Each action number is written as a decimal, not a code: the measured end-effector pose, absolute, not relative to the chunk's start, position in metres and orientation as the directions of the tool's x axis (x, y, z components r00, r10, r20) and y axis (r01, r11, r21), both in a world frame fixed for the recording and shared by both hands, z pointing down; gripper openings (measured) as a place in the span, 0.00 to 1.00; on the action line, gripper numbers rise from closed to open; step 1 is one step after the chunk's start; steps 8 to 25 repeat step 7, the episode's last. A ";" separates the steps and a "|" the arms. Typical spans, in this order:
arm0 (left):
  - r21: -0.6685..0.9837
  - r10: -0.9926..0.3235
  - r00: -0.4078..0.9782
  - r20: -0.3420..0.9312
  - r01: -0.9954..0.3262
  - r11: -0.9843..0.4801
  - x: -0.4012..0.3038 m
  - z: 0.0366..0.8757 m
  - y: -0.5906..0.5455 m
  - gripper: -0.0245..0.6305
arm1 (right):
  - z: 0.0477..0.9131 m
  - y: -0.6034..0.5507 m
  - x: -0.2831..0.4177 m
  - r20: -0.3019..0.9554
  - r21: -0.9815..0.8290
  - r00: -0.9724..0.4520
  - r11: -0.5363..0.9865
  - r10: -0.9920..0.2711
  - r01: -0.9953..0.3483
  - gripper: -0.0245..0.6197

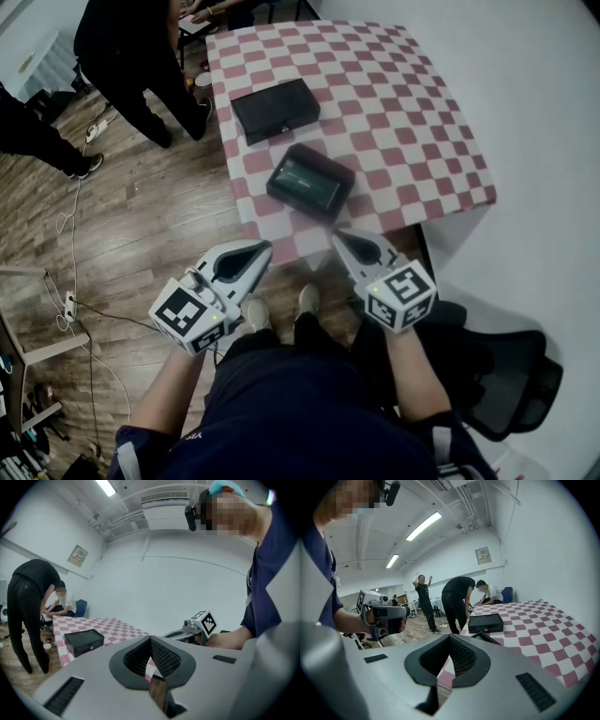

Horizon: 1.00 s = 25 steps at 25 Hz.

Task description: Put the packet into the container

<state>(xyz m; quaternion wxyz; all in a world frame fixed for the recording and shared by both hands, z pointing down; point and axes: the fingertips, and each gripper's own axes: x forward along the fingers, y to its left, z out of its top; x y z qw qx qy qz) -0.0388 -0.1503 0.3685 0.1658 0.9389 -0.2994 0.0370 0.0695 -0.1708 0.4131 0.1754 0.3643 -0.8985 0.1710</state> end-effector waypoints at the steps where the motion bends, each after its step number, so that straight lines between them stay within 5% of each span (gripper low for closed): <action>1: 0.290 -0.550 0.818 0.168 -0.575 -0.766 -0.039 0.369 -0.150 0.07 | 0.413 -0.171 0.069 0.442 -0.180 -0.673 0.676 -0.593 -0.714 0.06; 25: 0.291 -0.557 0.814 0.163 -0.579 -0.762 -0.037 0.369 -0.152 0.07 | 0.414 -0.172 0.070 0.438 -0.171 -0.679 0.686 -0.590 -0.707 0.06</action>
